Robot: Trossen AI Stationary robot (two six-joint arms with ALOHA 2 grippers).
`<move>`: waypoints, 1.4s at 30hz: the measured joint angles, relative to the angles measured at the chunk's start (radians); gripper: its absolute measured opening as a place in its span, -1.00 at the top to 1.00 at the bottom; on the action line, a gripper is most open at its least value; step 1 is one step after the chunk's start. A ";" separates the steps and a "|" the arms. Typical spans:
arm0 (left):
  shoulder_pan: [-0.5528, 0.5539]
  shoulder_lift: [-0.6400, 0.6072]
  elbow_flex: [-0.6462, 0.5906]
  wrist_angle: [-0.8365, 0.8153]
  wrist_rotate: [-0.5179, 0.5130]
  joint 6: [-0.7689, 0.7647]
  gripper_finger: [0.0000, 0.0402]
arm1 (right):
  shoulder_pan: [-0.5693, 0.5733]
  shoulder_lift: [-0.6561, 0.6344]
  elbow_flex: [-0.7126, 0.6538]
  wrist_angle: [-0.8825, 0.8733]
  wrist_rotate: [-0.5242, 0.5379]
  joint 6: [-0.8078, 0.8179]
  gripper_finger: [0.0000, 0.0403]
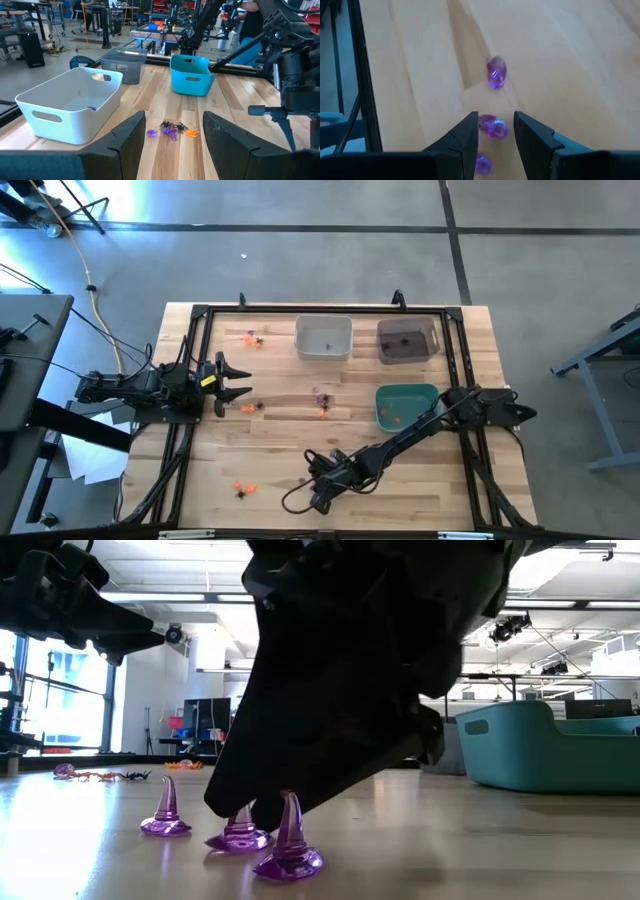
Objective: Sort Halloween decoration
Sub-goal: Put the purple witch hat toy into the white bin
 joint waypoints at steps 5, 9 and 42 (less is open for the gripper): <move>0.000 0.000 0.000 0.000 0.000 0.000 0.07 | -0.004 0.000 0.000 -0.002 0.000 -0.003 0.40; 0.000 0.000 0.000 0.000 0.000 0.000 0.07 | -0.007 0.004 0.000 -0.002 0.000 -0.002 0.43; 0.000 0.000 0.000 0.000 0.000 0.000 0.07 | -0.026 -0.053 -0.002 -0.078 -0.016 -0.023 0.97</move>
